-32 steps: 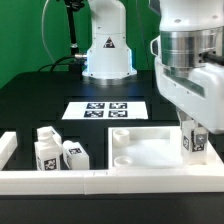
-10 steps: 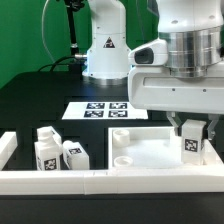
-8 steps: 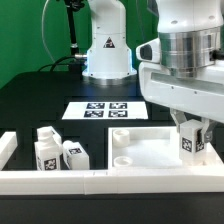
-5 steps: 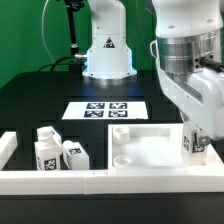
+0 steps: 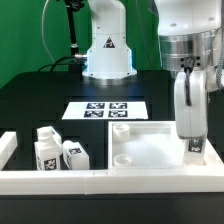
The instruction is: Assemble one leg
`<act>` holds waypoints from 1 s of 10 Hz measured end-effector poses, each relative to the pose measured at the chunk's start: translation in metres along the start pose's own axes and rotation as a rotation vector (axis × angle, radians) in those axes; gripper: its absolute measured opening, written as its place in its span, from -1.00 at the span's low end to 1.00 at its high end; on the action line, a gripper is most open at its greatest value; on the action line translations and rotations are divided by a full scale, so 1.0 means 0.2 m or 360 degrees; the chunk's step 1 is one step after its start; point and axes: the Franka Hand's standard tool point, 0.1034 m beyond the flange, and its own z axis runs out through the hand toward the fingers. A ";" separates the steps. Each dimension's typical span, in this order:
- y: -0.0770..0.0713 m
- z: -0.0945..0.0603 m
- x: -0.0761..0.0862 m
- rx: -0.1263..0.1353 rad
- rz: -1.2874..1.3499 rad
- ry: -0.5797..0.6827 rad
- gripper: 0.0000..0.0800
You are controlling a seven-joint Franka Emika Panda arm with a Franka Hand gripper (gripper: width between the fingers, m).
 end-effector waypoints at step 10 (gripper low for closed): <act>-0.07 -0.24 -0.06 0.0111 -0.0041 -0.0073 0.62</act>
Offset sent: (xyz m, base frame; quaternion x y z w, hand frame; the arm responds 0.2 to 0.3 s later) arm 0.0000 0.0000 0.0000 0.0000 0.0000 0.0000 1.0000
